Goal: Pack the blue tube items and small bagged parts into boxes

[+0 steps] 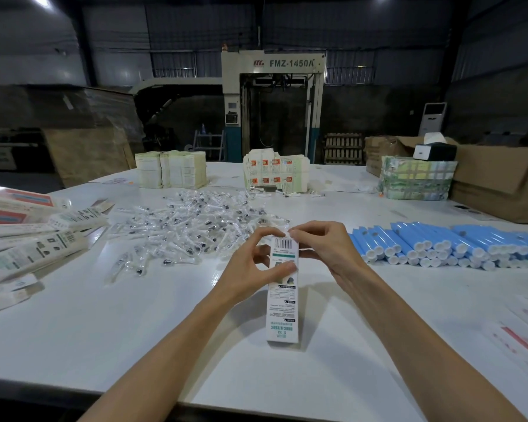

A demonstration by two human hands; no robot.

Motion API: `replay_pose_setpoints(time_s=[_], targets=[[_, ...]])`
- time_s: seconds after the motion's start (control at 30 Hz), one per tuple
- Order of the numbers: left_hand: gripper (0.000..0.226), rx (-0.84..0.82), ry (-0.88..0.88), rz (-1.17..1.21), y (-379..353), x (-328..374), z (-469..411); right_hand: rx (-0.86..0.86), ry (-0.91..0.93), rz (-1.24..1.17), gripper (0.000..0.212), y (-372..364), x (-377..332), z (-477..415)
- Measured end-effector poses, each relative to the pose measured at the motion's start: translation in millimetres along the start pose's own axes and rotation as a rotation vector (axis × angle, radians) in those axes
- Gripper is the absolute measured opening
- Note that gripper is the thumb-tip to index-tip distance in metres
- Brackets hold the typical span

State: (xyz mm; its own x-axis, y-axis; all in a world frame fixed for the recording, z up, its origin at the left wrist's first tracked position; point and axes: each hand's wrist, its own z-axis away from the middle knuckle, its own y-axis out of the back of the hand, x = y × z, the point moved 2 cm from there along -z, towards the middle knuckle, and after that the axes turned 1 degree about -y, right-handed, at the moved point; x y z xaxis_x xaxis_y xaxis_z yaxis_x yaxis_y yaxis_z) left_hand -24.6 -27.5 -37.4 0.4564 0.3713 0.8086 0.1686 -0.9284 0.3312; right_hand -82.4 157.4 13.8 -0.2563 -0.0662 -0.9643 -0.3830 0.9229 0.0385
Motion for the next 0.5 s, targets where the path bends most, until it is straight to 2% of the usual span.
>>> replay_pose_setpoints(time_s=[0.2,0.33,0.5], targets=[[0.066,-0.008,0.019,-0.001,0.3,2.6,1.4,-0.115,0.041,0.033,0.013,6.8,0.5,1.5],[0.069,-0.014,0.002,0.006,-0.4,4.4,1.5,-0.12,0.07,0.056,0.014,7.7,1.0,1.0],[0.07,-0.004,0.028,0.045,-1.3,6.2,2.7,-0.148,0.042,-0.057,0.016,10.0,3.8,2.1]])
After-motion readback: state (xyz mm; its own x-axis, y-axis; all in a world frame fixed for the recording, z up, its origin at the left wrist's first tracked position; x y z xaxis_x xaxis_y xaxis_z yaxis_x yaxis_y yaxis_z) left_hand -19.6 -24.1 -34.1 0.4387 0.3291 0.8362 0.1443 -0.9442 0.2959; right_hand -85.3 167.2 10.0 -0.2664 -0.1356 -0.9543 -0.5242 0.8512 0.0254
